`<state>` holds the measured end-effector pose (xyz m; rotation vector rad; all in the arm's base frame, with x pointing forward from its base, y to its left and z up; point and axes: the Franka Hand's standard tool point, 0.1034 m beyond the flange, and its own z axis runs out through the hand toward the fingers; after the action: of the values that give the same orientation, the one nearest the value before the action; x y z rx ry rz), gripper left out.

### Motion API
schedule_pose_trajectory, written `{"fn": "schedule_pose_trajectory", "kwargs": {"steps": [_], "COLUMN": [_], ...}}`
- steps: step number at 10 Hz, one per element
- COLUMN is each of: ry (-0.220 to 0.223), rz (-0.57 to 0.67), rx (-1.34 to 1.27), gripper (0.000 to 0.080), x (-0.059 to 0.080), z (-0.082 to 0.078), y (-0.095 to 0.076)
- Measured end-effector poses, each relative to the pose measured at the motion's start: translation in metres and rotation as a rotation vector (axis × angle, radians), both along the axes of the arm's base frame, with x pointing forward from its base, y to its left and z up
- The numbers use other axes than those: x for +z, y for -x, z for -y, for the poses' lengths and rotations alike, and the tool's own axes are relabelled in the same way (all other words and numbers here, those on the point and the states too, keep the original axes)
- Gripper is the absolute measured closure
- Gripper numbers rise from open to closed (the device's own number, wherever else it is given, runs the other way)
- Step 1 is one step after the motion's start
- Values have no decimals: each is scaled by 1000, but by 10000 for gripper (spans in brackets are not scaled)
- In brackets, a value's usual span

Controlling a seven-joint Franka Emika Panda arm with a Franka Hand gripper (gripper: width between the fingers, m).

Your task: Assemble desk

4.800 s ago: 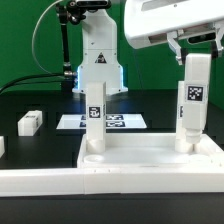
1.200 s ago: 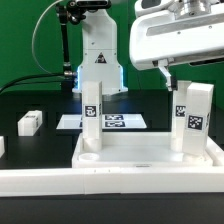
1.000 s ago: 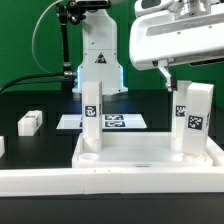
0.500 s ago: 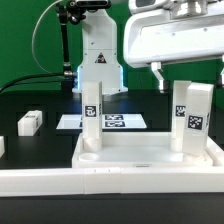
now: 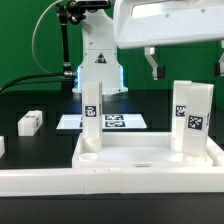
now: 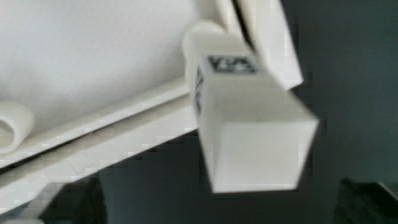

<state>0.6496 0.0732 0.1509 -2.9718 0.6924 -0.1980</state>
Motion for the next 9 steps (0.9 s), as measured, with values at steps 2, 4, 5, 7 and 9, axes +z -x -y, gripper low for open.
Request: {"fn": "schedule_pose_trajectory", "kwargs": {"steps": [2,4,5,7,9], "ry": [1,-2,-1,1,-2], "rz": [3,6,2,0,-2], "rx": [-27,-56,-64,-79,-119], "gripper": [151,151,151,151,151], "x": [-4,-8,-12,-21,-29], "z": [0,-7,-10,-17,-26], "y": [-2,-6,-6,-4,-2]}}
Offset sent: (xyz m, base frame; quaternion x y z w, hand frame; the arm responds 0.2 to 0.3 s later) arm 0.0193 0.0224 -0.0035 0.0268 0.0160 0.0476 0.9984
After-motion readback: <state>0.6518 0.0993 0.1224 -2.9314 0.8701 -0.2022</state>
